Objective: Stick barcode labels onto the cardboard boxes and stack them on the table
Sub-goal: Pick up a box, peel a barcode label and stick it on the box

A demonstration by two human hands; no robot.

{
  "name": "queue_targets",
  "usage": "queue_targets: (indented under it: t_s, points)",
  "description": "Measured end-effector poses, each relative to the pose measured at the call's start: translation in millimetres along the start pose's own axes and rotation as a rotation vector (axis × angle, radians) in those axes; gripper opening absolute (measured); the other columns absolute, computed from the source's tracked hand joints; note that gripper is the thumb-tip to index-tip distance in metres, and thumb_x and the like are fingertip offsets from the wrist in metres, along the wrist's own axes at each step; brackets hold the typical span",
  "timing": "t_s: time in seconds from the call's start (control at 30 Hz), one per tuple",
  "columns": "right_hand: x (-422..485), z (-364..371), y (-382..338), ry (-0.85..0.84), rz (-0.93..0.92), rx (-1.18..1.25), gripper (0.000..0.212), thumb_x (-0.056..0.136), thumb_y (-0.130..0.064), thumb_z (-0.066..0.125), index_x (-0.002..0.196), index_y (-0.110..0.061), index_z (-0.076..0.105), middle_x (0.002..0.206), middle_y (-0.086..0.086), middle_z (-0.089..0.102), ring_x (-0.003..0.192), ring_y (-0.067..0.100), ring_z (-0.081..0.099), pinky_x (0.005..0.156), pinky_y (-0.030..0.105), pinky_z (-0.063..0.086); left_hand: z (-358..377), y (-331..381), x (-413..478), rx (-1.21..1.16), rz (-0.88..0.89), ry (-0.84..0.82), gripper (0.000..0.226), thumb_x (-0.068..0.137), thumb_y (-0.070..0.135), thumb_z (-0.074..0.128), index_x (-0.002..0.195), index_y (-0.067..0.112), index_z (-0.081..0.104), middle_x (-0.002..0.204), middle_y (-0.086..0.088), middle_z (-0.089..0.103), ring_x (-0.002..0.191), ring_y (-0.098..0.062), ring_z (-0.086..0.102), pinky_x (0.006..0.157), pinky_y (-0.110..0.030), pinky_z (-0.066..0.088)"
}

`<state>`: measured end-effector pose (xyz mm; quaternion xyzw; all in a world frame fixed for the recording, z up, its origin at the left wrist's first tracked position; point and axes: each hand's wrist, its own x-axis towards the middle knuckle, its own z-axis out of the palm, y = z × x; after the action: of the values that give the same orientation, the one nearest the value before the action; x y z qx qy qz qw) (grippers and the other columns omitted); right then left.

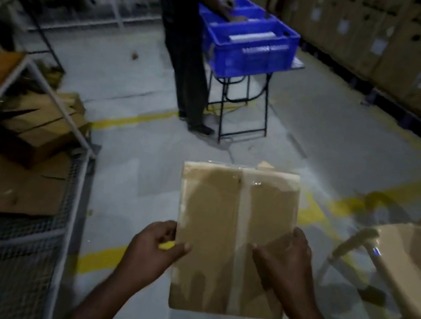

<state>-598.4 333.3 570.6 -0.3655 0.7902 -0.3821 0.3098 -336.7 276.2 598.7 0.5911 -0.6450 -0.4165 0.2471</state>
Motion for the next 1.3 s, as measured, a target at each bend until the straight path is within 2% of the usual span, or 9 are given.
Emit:
queue_targets:
  t_s: [0.1,0.27,0.37,0.47,0.67,0.8,0.97,1.13,1.3]
  points:
    - [-8.3,40.0,-25.3,-0.077,-0.124,0.093,0.072,0.071,-0.026,0.085,0.129,-0.026,0.042,0.115,-0.008,0.053,0.103,0.013,0.056,0.081,0.029,0.045,-41.5,-7.5,1.1,-0.342,-0.331,0.038,0.087,0.053,0.088,0.062,0.102,0.017,0.051,0.108,-0.015,0.066,0.1,-0.034,0.068,0.075,-0.043,0.058]
    - [-14.1,112.2,-53.2,-0.192,-0.137,0.252,0.052,0.077,-0.026,0.081,0.113,-0.041,0.046,0.112,-0.023,0.057,0.1,0.009,0.063,0.079,0.035,0.052,-143.1,-35.8,8.4,-0.623,-0.54,0.214,0.1,0.058,0.093,0.027,0.121,0.017,0.044,0.088,-0.023,0.075,0.084,-0.039,0.072,0.08,-0.054,0.052]
    - [-24.2,164.1,-67.4,-0.255,-0.164,0.272,0.052,0.076,-0.024,0.082,0.109,-0.047,0.049,0.108,-0.031,0.06,0.099,0.002,0.065,0.077,0.031,0.053,-200.5,-60.1,12.0,-0.572,-0.617,0.079,0.11,0.06,0.099,0.015,0.136,0.024,0.043,0.087,-0.029,0.072,0.081,-0.041,0.071,0.073,-0.048,0.051]
    - [-32.6,211.5,-89.9,-0.285,-0.257,0.213,0.048,0.078,-0.028,0.08,0.11,-0.047,0.05,0.107,-0.031,0.062,0.1,0.003,0.064,0.075,0.029,0.053,-245.9,-89.4,11.0,-0.527,-0.641,-0.046,0.119,0.052,0.105,0.016,0.129,0.022,0.053,0.092,-0.035,0.068,0.079,-0.045,0.07,0.095,-0.079,0.03]
    - [-43.3,289.9,-144.2,-0.298,-0.578,-0.129,0.057,0.07,-0.061,0.064,0.113,-0.025,0.062,0.105,-0.001,0.052,0.097,0.021,0.052,0.079,0.04,0.049,-309.0,-146.8,-20.4,-0.674,-0.584,0.131,0.089,0.066,0.099,0.023,0.131,0.048,0.056,0.124,-0.008,0.069,0.114,-0.035,0.065,0.101,-0.068,0.04]
    - [-63.6,338.9,-195.9,-0.508,-0.668,-0.072,0.041,0.071,-0.05,0.077,0.104,-0.036,0.058,0.132,0.0,0.046,0.121,0.017,0.045,0.094,0.036,0.042,-360.7,-150.2,-62.4,-0.661,-0.597,0.424,0.064,0.07,0.093,0.034,0.118,0.058,0.059,0.124,-0.001,0.066,0.112,-0.03,0.064,0.093,-0.06,0.051]
    - [-112.5,398.7,-264.8,-0.893,-0.633,0.024,0.039,0.074,-0.033,0.084,0.095,-0.038,0.051,0.091,-0.023,0.068,0.084,-0.002,0.067,0.073,0.032,0.057,-429.5,-140.6,-105.1,-0.308,-0.65,0.884,0.077,0.069,0.094,0.035,0.122,0.043,0.059,0.125,0.003,0.062,0.118,-0.027,0.058,0.103,-0.051,0.046]
    - [-167.5,462.3,-331.9,-1.132,-0.647,0.1,0.032,0.075,-0.037,0.081,0.09,-0.038,0.052,0.087,-0.018,0.07,0.076,0.0,0.069,0.069,0.037,0.059,-492.2,-145.1,-122.1,0.257,-0.819,1.172,0.078,0.065,0.086,0.052,0.119,0.029,0.057,0.109,0.002,0.068,0.094,-0.028,0.066,0.074,-0.046,0.059]
    - [-199.6,517.4,-404.2,-1.379,-0.643,0.067,0.045,0.064,-0.066,0.072,0.088,-0.033,0.054,0.086,-0.003,0.07,0.077,0.017,0.071,0.066,0.048,0.06,-557.5,-158.6,-105.7,0.685,-0.856,1.338,0.089,0.072,0.07,0.063,0.143,0.025,0.034,0.14,-0.012,0.05,0.126,-0.038,0.048,0.104,-0.056,0.039]
